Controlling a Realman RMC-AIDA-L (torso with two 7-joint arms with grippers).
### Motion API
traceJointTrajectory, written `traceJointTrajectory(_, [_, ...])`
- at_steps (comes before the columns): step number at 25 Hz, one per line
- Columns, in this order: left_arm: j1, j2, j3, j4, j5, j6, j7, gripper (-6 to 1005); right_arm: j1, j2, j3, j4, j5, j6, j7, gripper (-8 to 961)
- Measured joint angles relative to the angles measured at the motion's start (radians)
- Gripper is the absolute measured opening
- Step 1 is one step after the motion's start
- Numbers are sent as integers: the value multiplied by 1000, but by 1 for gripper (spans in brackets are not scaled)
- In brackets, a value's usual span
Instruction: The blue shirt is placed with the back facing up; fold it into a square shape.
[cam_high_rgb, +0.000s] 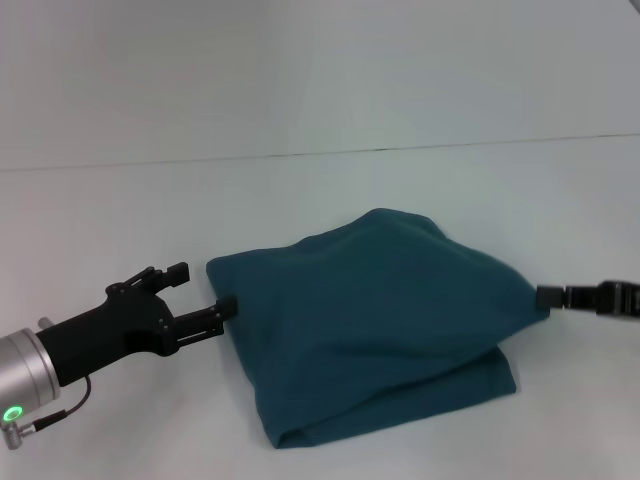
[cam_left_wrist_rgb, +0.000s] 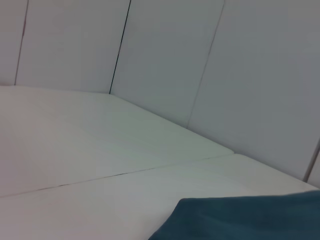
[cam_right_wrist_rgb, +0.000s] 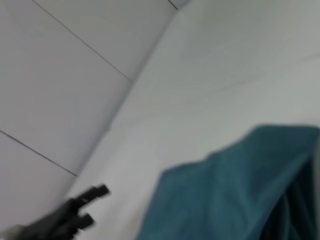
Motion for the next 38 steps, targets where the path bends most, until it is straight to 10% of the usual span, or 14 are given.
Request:
traceJointTrajectory(21, [0, -1, 2, 0, 0, -3, -2, 952, 19, 13, 74, 5, -27, 67, -51, 284])
traceJointTrajectory(27, [-1, -3, -4, 0, 0, -3, -6, 952, 83, 63, -11, 14, -36, 86, -124, 414])
traceJointTrajectory(38, [-8, -3, -6, 0, 0, -15, -6, 951, 135, 118, -180, 60, -37, 249, -208, 66])
